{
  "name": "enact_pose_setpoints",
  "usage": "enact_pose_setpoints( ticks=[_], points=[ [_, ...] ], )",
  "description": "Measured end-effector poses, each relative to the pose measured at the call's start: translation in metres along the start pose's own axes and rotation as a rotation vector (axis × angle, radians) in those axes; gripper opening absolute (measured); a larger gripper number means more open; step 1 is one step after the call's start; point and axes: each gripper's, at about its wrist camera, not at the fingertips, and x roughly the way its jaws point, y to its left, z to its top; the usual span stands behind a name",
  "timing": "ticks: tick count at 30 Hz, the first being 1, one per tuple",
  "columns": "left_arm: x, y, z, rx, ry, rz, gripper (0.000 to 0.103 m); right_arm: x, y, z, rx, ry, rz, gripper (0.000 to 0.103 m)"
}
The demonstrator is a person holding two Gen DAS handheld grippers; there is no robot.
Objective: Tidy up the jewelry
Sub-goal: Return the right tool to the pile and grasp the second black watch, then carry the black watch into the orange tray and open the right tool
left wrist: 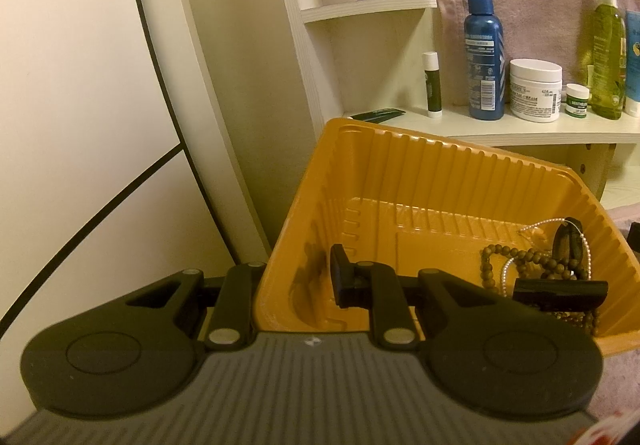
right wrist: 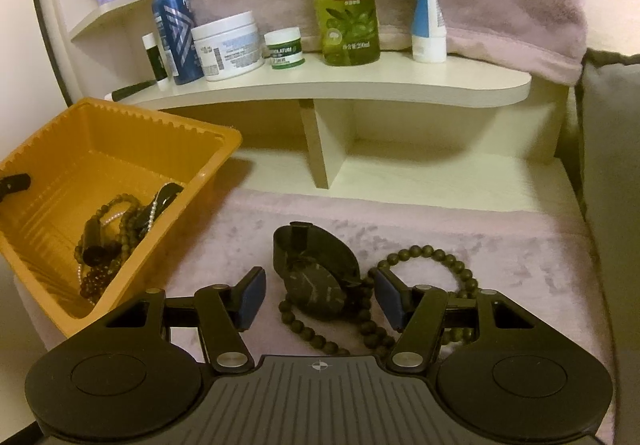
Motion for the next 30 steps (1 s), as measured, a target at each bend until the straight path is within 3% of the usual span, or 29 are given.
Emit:
enact_pose_setpoints(
  ticks=[7, 13, 20, 30],
  points=[
    [0.001, 0.001, 0.0, -0.004, 0.004, 0.004, 0.018, -0.006, 0.014, -0.001, -0.041, -0.024, 0.028, 0.057],
    [0.002, -0.001, 0.0, -0.004, 0.007, 0.007, 0.018, 0.005, 0.011, 0.003, -0.028, -0.017, -0.003, 0.053],
    [0.002, -0.002, 0.001, -0.003, 0.009, 0.009, 0.018, 0.02, 0.006, 0.005, -0.042, -0.012, 0.002, 0.039],
    [0.002, -0.002, 0.001, -0.004, 0.01, 0.01, 0.018, 0.009, 0.011, 0.001, -0.053, -0.032, 0.026, 0.024]
  ],
)
